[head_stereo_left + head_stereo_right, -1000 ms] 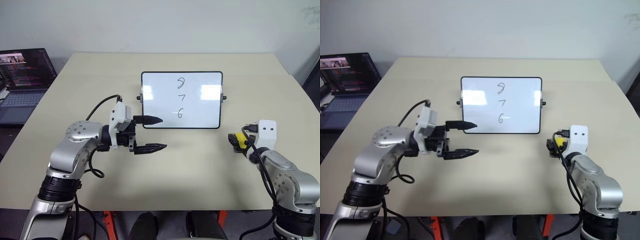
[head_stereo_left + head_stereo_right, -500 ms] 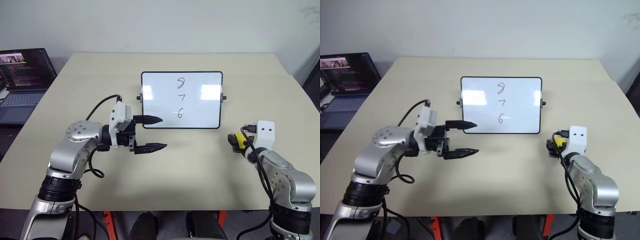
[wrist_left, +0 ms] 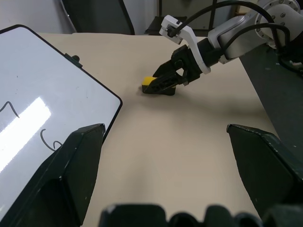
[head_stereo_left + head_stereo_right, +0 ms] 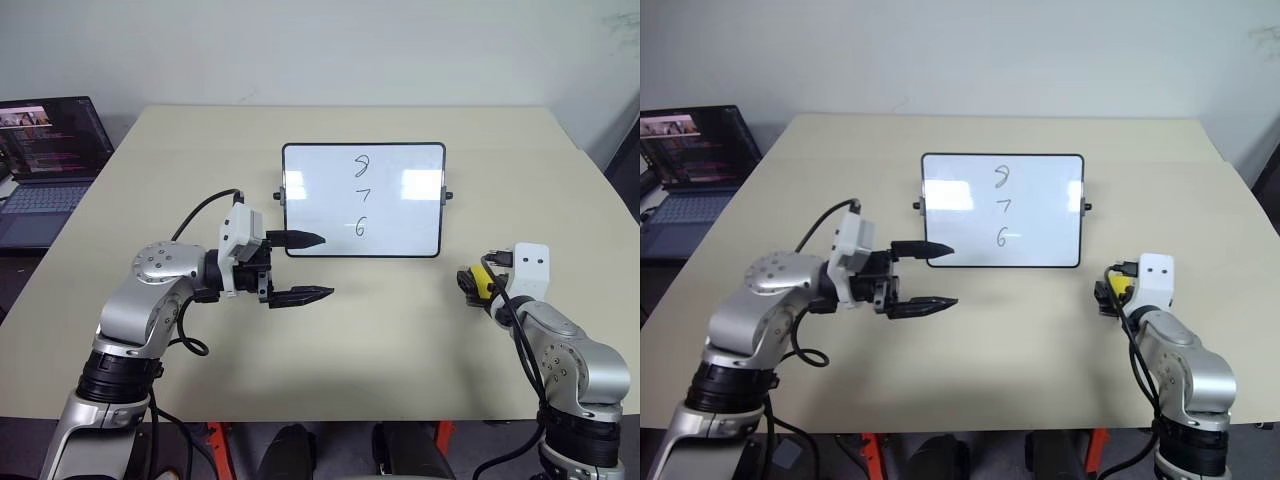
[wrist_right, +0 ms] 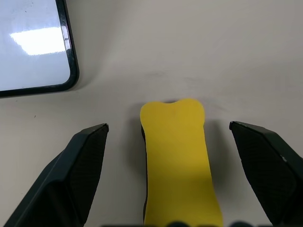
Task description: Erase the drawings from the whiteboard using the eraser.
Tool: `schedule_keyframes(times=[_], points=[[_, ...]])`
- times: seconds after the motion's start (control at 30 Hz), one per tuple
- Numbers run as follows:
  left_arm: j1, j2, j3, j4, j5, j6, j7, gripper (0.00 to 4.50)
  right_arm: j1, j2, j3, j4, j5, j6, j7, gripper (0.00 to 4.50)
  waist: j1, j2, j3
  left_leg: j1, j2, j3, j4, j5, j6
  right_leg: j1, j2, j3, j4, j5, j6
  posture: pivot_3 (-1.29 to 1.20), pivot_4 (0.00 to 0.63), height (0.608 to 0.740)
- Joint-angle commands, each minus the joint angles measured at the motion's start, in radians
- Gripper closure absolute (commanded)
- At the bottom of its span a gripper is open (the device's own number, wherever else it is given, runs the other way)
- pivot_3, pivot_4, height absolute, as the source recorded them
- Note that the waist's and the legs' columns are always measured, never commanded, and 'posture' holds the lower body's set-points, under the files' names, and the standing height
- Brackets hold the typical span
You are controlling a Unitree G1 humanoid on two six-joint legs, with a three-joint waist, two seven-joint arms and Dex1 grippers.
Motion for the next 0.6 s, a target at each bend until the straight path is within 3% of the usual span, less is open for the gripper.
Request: schedule_keyframes(times=[0.03, 0.33, 0.43, 0.6], points=[[-0.01, 0.003, 0.013, -0.042, -0.005, -0.013, 0.004, 0.0, -0.015, 0.0, -0.019, -0.009, -0.005, -0.025, 0.006, 0.02, 0.0, 0.0, 0.0, 0.0, 0.0, 0.0, 0.0, 0.0, 0.0, 0.0, 0.0, 0.0, 0.0, 0.0, 0.0, 0.0, 0.15, 0.74], [-0.012, 0.003, 0.011, -0.042, -0.004, -0.013, 0.003, 0.0, -0.016, 0.005, -0.027, -0.008, -0.016, -0.028, 0.005, 0.02, 0.0, 0.0, 0.0, 0.0, 0.0, 0.0, 0.0, 0.0, 0.0, 0.0, 0.0, 0.0, 0.0, 0.0, 0.0, 0.0, 0.15, 0.74], [-0.012, 0.002, 0.011, -0.041, -0.004, -0.013, 0.003, 0.0, -0.015, 0.009, -0.031, -0.009, -0.018, -0.029, 0.001, 0.61, 0.0, 0.0, 0.0, 0.0, 0.0, 0.0, 0.0, 0.0, 0.0, 0.0, 0.0, 0.0, 0.0, 0.0, 0.0, 0.0, 0.15, 0.74], [-0.014, 0.002, 0.011, -0.041, -0.006, -0.012, 0.002, 0.0, -0.012, 0.009, -0.032, -0.012, -0.02, -0.029, 0.001, 2.42, 0.0, 0.0, 0.0, 0.0, 0.0, 0.0, 0.0, 0.0, 0.0, 0.0, 0.0, 0.0, 0.0, 0.0, 0.0, 0.0, 0.15, 0.74]])
